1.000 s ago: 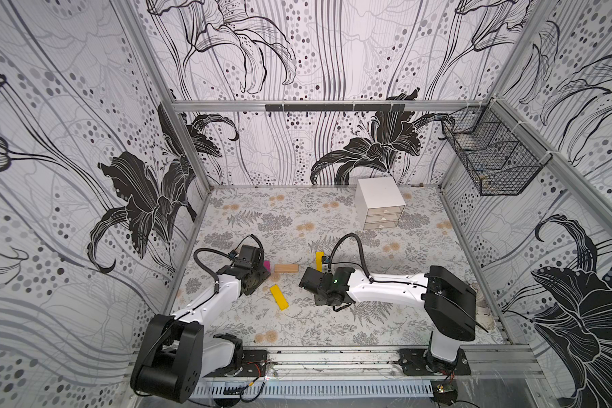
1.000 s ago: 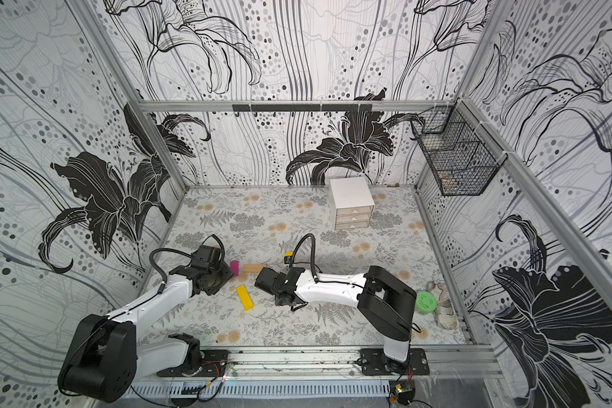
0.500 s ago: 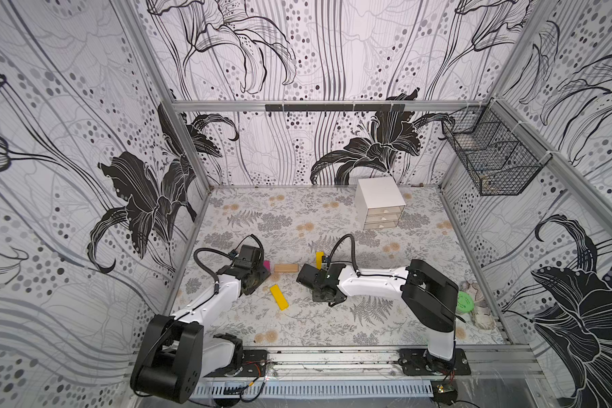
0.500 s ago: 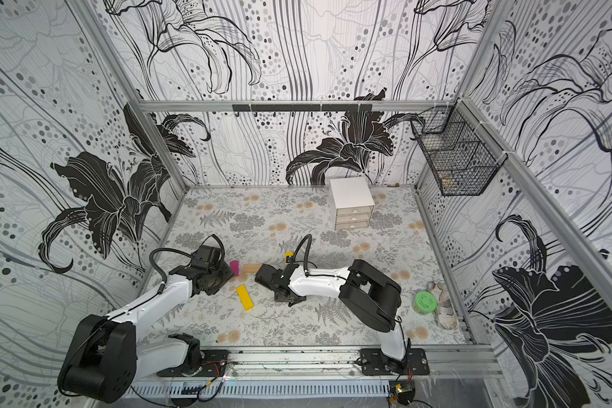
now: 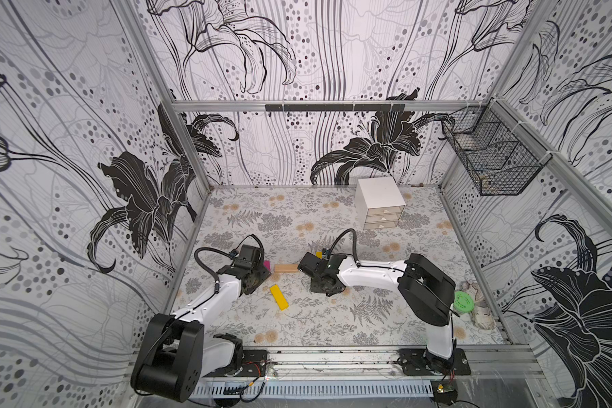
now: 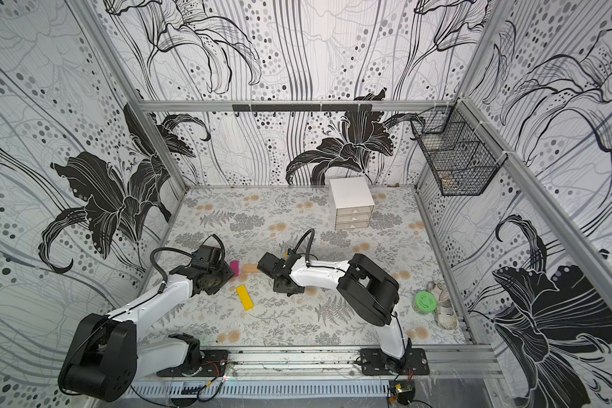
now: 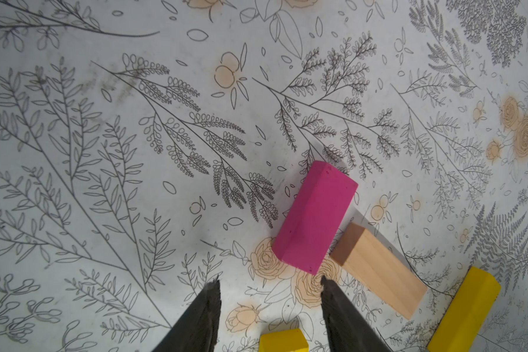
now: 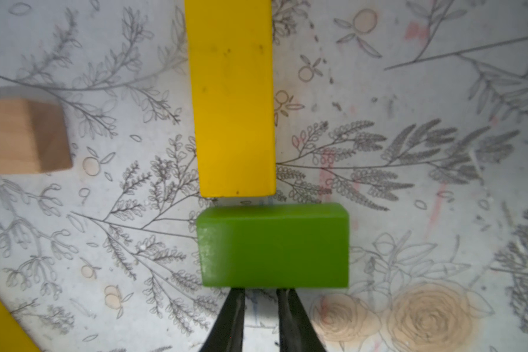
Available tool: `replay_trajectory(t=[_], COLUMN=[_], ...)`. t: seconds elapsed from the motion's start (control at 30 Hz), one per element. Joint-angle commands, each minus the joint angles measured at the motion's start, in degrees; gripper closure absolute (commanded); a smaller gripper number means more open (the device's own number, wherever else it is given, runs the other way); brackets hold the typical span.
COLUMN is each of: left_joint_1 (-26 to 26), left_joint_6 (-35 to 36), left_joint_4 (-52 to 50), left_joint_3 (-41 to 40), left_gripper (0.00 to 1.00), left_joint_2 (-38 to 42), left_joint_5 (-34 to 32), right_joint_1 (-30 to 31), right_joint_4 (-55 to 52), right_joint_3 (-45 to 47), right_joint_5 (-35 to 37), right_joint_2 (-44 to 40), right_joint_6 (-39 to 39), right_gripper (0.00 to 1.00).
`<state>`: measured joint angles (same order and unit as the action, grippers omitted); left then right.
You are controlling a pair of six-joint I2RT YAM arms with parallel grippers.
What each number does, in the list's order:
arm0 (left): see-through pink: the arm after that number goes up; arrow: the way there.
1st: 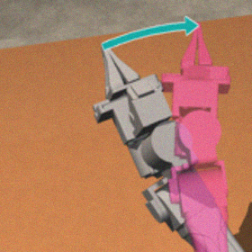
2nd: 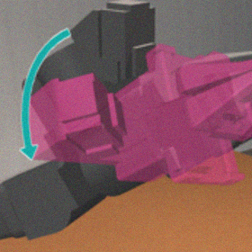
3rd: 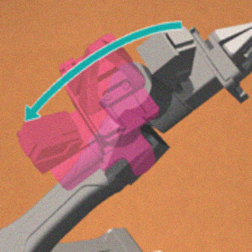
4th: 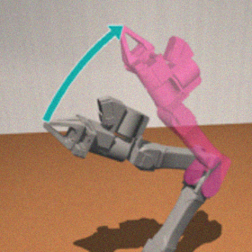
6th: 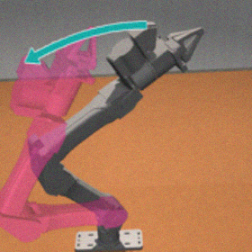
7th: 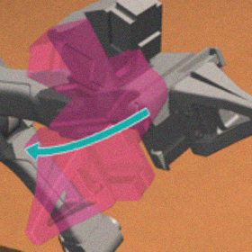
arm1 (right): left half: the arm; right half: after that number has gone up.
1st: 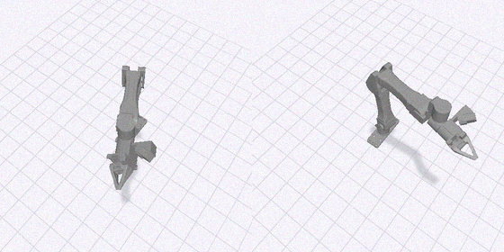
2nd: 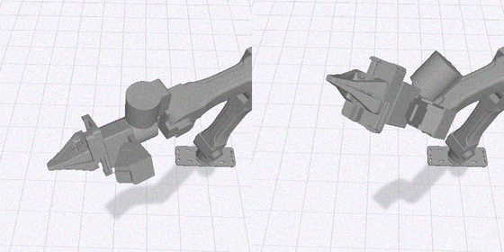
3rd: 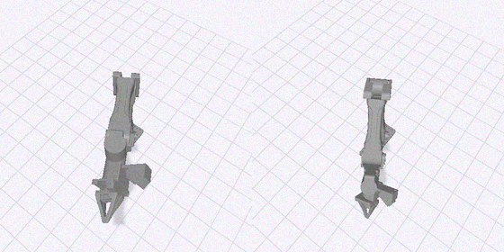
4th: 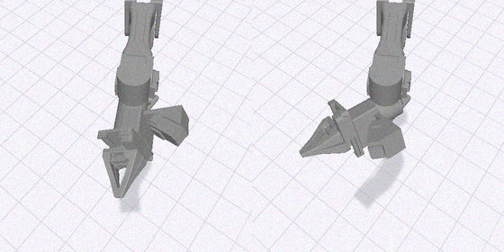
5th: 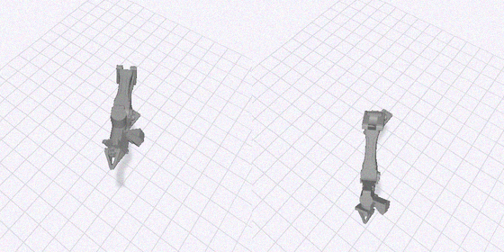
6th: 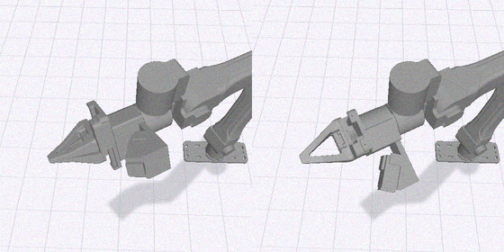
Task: Assemble the letter h with building blocks
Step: Assemble the building block at the center of the board.
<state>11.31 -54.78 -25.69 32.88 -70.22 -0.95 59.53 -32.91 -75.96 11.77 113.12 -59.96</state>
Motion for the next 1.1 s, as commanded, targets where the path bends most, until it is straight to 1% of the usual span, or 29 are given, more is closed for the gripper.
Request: replay_trajectory(t=[0.0, 0.33, 0.6, 0.9, 1.07], left_joint_1=[0.2, 0.2, 0.2, 0.2, 0.2], left_joint_6=[0.9, 1.0, 1.1, 1.1, 1.1], left_joint_4=[1.2, 1.4, 1.5, 1.4, 1.3], left_joint_3=[0.2, 0.1, 0.1, 0.1, 0.1], left_gripper=[0.44, 0.44, 0.44, 0.44, 0.44], left_joint_2=[-0.3, -0.7, -0.8, -0.6, -0.5], left_joint_5=[0.0, -0.1, -0.1, 0.0, 0.0], right_joint_1=[-0.6, -1.2, -1.2, -1.2, -1.2], right_joint_4=[-0.5, -1.1, -0.9, -2.2, -2.9], right_joint_3=[-0.8, -0.9, 0.2, -1.3, -1.0], right_joint_5=[-0.5, -0.4, 0.0, 0.7, 1.1], right_joint_2=[1.7, 1.5, -0.2, 0.6, -0.3], right_joint_6=[1.0, 1.0, 1.0, 1.3, 1.9], right_gripper=[0.77, 0.78, 0.78, 0.77, 0.77])
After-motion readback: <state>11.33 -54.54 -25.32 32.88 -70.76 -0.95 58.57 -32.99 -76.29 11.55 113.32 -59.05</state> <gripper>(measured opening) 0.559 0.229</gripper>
